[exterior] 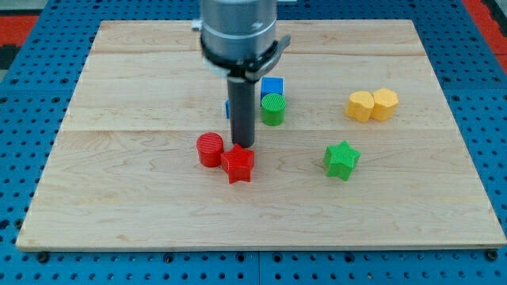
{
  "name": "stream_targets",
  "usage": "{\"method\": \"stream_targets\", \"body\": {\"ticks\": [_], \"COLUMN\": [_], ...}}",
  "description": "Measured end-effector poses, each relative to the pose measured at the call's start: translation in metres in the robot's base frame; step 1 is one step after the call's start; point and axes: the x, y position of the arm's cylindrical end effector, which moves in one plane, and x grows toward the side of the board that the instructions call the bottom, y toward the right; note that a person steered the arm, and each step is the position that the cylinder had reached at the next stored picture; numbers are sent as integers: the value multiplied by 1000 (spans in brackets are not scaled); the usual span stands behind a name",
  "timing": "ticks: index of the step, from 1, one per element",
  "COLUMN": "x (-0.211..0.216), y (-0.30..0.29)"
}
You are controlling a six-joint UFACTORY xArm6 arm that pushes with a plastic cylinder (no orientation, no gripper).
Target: Move the green star towards the green circle
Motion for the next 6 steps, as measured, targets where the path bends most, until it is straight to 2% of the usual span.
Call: {"method": "stream_targets", "body": {"ticks": [1,2,3,4,5,6], "x": [7,49,66,42,24,35], "y": [81,84,137,161,106,99]}}
